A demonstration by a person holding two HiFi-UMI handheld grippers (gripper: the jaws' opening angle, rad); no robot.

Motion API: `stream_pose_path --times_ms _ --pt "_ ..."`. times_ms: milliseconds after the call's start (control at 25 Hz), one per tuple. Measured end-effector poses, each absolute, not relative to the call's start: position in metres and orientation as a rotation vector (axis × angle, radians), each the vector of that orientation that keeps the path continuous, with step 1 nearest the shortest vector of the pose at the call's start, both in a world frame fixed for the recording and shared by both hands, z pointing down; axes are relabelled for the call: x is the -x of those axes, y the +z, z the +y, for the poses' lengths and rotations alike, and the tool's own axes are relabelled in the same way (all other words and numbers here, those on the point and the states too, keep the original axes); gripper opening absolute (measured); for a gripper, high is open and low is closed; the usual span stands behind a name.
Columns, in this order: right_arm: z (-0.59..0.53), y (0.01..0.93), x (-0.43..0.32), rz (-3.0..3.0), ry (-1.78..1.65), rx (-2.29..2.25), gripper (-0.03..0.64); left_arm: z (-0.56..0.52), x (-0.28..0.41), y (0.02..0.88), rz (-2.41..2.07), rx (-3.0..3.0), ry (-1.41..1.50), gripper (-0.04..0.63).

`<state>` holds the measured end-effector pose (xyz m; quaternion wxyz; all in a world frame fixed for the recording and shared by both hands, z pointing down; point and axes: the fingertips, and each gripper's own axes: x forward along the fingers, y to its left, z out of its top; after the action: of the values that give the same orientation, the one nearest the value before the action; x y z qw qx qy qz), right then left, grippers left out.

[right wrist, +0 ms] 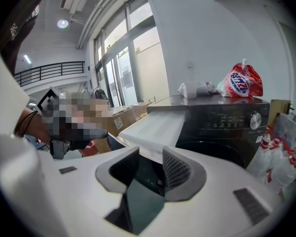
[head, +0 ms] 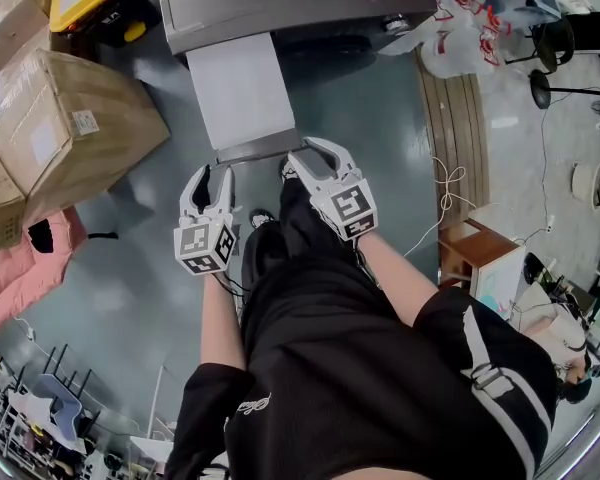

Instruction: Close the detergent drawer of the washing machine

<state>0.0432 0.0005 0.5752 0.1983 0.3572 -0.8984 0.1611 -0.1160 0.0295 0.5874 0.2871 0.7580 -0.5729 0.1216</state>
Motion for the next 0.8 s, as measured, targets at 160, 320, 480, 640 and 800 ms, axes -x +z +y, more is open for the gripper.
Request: stream_pose_path --times_ms 160,320,480,640,800 --pt "-0.005 0.574 -0.042 -2.521 0.455 -0.993 0.153 0.024 0.116 0.587 -1.538 -2.023 0.332 0.181" --pt "-0.009 0.578 -0.042 -2.516 0.457 -1.004 0.153 0.021 0.118 0.588 -1.55 -2.014 0.338 0.183" --pt "-0.014 0.576 -0.044 -2.515 0.467 -0.998 0.153 0.016 0.116 0.587 -1.546 -2.008 0.345 0.181" --pt "-0.02 0.575 -0.041 -2.524 0.466 -0.994 0.153 0.011 0.119 0.586 -1.556 -1.999 0.353 0.181" --pt "-0.027 0.574 -0.038 -2.532 0.482 -0.99 0.153 0.004 0.121 0.585 -1.571 -1.988 0.359 0.181"
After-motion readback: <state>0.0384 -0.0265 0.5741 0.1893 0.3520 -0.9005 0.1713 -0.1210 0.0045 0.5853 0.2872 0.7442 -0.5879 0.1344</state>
